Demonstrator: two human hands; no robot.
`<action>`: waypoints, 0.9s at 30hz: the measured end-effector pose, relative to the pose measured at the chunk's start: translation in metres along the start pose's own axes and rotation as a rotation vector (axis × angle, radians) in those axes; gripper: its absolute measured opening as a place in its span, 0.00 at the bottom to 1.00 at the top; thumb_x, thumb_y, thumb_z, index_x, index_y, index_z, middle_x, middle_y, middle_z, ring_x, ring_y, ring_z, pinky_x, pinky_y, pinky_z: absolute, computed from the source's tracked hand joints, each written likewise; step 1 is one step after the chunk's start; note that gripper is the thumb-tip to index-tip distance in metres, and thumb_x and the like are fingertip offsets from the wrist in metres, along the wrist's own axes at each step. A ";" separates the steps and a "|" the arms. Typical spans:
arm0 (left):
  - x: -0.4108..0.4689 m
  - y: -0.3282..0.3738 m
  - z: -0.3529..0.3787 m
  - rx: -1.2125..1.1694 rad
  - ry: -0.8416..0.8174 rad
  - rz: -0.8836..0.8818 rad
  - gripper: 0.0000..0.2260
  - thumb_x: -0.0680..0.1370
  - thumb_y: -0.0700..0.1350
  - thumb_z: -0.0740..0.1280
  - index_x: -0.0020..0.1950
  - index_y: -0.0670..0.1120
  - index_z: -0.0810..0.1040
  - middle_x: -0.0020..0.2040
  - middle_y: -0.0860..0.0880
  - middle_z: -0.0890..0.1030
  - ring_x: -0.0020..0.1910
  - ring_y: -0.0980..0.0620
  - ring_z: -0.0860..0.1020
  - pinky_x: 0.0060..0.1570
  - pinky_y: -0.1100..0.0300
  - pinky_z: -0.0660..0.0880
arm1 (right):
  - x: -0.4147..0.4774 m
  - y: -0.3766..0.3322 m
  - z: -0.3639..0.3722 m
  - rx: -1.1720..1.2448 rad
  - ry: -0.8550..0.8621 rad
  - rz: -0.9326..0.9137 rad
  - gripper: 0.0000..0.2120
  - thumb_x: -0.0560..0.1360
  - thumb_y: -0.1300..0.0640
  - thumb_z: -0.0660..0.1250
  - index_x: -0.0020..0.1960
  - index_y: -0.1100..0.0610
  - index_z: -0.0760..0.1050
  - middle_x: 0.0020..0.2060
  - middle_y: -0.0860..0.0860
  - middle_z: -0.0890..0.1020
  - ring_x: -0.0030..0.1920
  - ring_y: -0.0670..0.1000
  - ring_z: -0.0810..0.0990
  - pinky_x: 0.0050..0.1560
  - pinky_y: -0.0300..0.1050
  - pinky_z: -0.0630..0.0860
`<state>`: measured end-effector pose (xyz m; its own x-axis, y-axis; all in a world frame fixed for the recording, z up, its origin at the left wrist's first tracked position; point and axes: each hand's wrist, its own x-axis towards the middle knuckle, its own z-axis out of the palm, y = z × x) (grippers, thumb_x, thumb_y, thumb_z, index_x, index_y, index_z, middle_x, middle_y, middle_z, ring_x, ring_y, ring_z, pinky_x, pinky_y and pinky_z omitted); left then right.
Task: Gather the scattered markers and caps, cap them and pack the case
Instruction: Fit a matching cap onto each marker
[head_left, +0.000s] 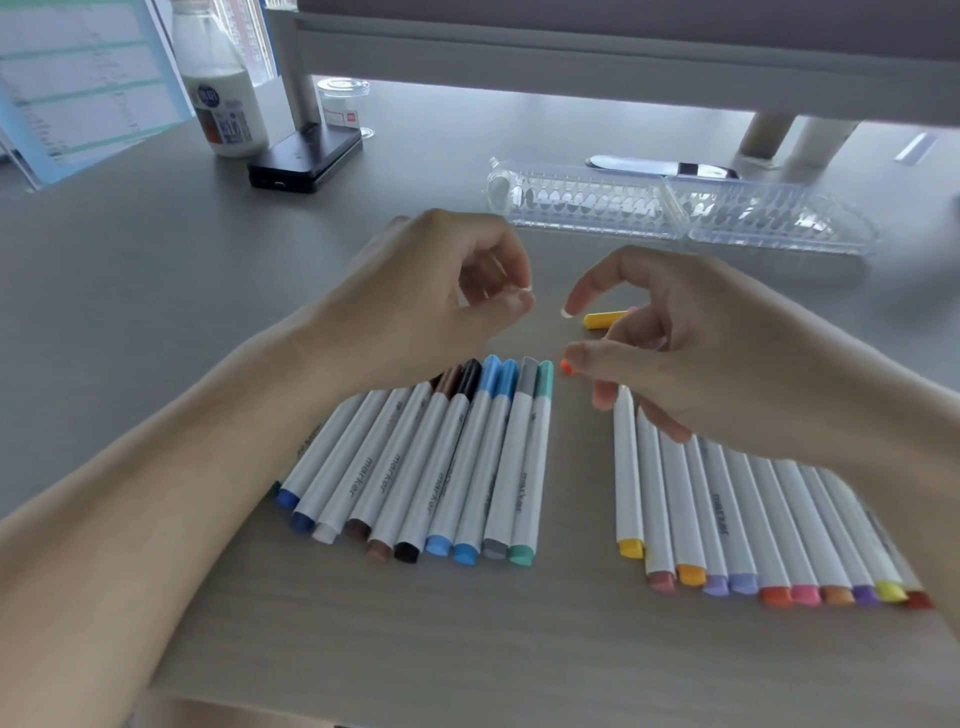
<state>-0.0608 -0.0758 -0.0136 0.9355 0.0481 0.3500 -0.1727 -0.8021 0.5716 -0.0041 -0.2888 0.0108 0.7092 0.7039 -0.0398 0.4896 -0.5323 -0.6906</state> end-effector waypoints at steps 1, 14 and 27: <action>0.000 0.000 0.000 0.012 0.005 -0.001 0.03 0.79 0.49 0.72 0.46 0.52 0.82 0.39 0.55 0.84 0.38 0.60 0.81 0.42 0.61 0.77 | 0.000 0.001 -0.003 0.014 0.026 -0.002 0.09 0.78 0.49 0.70 0.56 0.43 0.73 0.35 0.47 0.86 0.22 0.48 0.75 0.27 0.40 0.70; 0.005 0.045 0.006 0.179 -0.191 0.008 0.14 0.77 0.60 0.71 0.37 0.52 0.82 0.28 0.60 0.77 0.27 0.60 0.73 0.27 0.69 0.65 | -0.005 0.055 -0.062 -0.036 0.147 0.050 0.04 0.80 0.55 0.69 0.46 0.51 0.80 0.29 0.49 0.84 0.23 0.48 0.73 0.34 0.43 0.70; 0.028 0.077 0.029 0.392 -0.530 -0.090 0.19 0.74 0.65 0.72 0.34 0.51 0.82 0.26 0.57 0.76 0.26 0.59 0.73 0.31 0.61 0.66 | 0.001 0.088 -0.074 0.044 0.329 0.036 0.12 0.80 0.59 0.63 0.42 0.52 0.83 0.28 0.47 0.83 0.28 0.50 0.74 0.37 0.47 0.71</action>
<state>-0.0387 -0.1528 0.0189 0.9833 -0.0938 -0.1556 -0.0555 -0.9706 0.2341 0.0767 -0.3696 0.0034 0.8548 0.4918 0.1654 0.4439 -0.5281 -0.7239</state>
